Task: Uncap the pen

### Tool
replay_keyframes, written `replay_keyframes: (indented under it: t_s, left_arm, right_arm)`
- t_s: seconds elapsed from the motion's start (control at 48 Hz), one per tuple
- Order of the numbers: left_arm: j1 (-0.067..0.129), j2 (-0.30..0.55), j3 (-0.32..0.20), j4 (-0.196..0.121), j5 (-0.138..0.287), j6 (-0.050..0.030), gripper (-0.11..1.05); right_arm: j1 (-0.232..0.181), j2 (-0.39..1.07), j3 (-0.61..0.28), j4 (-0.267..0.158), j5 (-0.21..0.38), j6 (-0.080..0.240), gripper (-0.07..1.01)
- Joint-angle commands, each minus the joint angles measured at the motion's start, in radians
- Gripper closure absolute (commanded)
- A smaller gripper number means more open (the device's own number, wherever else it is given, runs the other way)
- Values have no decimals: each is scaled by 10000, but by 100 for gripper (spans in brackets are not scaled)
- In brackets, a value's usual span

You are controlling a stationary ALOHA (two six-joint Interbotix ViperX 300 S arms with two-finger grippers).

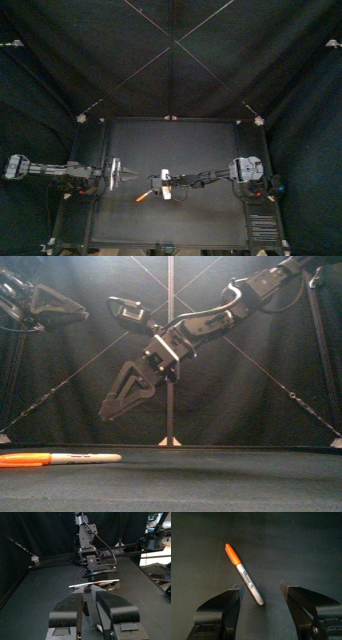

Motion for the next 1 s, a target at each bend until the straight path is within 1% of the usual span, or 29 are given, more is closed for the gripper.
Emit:
replay_keyframes:
  t_s: [0.021, 0.125, 0.146, 0.167, 0.271, 0.354, 0.375, 0.396, 0.438, 0.458, 0.479, 0.521, 0.562, 0.688, 0.729, 0.75, 0.833, 0.896, 0.979, 1.0]
  left_arm:
    - [31, 31, -107, -31, -31, 15, 30]
    - [31, 31, -92, -31, -31, 15, 29]
    - [46, 31, -77, -31, -31, 0, 29]
    - [31, 31, -77, -31, -31, 15, 29]
    - [46, 31, -61, -31, -31, 15, 29]
    - [31, 31, -61, -31, -31, 15, 29]
    - [31, 31, -61, -31, -46, 0, 29]
    - [31, 31, -61, -31, -46, 15, 29]
    - [46, 31, -61, -31, -31, 15, 29]
    - [46, 31, -61, -31, -46, 0, 29]
    - [46, 31, -61, -31, -31, 15, 29]
    - [31, 31, -61, -31, -31, 15, 29]
    - [31, 31, -61, -31, -31, 0, 29]
    - [46, 31, -61, -46, -46, 0, 29]
    - [46, 31, -61, -77, -31, 0, 29]
    - [46, 31, -61, -77, -31, -15, 29]
    - [61, 31, -61, -184, -31, -15, 29]
    - [77, 46, -77, -337, -31, -15, 29]
    - [92, 46, -107, -568, -46, -15, 29]
    - [107, 46, -123, -644, -61, -31, 29]
  right_arm:
    - [46, -107, -414, 61, 107, -15, 3]
    - [46, 92, -583, 123, 337, 0, 4]
    - [46, 138, -614, 153, 383, 0, 4]
    - [46, 184, -644, 199, 445, 0, 4]
    - [31, 506, -844, 353, 690, -15, 4]
    - [0, 736, -966, 383, 874, -15, 4]
    - [-15, 813, -1012, 383, 951, -15, 4]
    - [-15, 844, -1028, 399, 997, -15, 4]
    - [-15, 920, -1058, 399, 1104, -15, 5]
    - [-15, 936, -1074, 399, 1166, -15, 5]
    - [-15, 951, -1074, 414, 1243, -15, 6]
    - [-15, 951, -1074, 414, 1365, -15, 8]
    - [-15, 951, -1058, 414, 1549, -31, 10]
    - [31, 920, -1012, 460, 1963, -31, 26]
    - [46, 874, -1012, 460, 2040, -31, 32]
    - [46, 859, -997, 460, 2071, -31, 35]
    - [46, 614, -890, 460, 2163, -15, 45]
    - [46, 307, -767, 414, 2148, 15, 48]
    - [0, -230, -552, 399, 2132, 61, 48]
    - [-15, -368, -491, 399, 2132, 61, 48]
